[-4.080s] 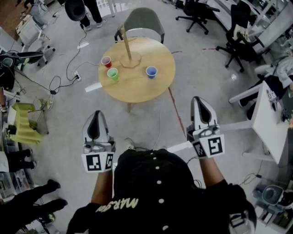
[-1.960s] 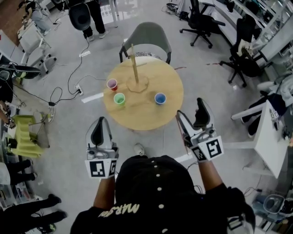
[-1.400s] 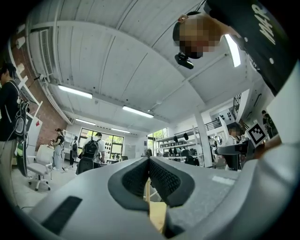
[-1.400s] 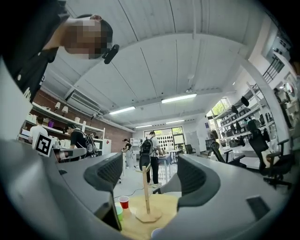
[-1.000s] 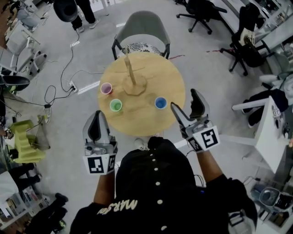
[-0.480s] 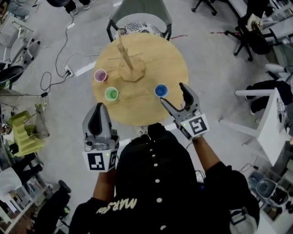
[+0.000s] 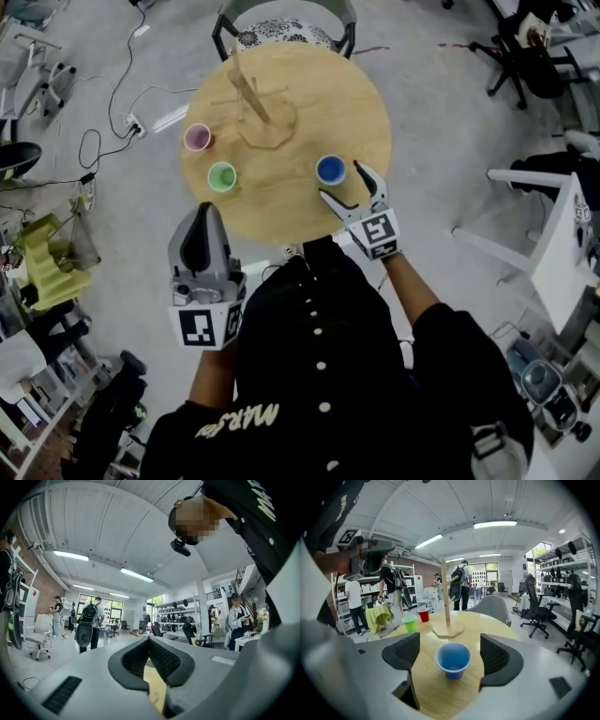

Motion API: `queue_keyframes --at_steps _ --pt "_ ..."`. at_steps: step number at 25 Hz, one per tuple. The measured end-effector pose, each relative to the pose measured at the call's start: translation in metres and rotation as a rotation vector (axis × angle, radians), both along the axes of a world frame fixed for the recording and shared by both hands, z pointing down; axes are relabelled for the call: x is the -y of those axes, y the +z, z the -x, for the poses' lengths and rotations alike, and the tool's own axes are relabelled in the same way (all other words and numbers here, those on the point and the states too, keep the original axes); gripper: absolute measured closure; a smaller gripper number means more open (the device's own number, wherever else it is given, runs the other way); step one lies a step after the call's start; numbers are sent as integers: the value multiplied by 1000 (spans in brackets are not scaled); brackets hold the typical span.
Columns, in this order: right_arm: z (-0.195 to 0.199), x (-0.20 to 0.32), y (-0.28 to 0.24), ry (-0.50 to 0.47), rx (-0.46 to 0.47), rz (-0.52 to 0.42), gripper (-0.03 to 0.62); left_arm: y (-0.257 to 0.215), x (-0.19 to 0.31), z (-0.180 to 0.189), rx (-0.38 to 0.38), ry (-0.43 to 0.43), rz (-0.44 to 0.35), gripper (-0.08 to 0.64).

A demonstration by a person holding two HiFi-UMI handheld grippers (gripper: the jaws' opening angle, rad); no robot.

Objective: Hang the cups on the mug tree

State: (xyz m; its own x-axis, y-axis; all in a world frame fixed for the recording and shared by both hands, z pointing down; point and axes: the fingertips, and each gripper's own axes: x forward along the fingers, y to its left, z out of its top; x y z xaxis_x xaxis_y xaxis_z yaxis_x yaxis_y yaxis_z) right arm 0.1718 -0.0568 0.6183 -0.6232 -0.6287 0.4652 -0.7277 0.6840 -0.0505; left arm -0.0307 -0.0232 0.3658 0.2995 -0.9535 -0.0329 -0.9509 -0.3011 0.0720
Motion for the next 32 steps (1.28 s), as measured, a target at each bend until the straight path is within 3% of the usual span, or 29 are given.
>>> queue_keyframes --at_steps 7,16,18,20,32 --pt "-2 1 63 27 -73 107 198 4 1 -7 24 26 15 566" --pt "7 15 106 -7 -127 127 196 13 8 -5 38 17 35 566" --pt "8 19 106 -11 -151 118 215 15 10 -5 52 15 45 566" --pt "9 24 100 1 -172 97 298 15 11 -3 70 11 50 566" --pt "3 54 73 -9 -166 25 308 -7 9 5 39 -40 -4 566"
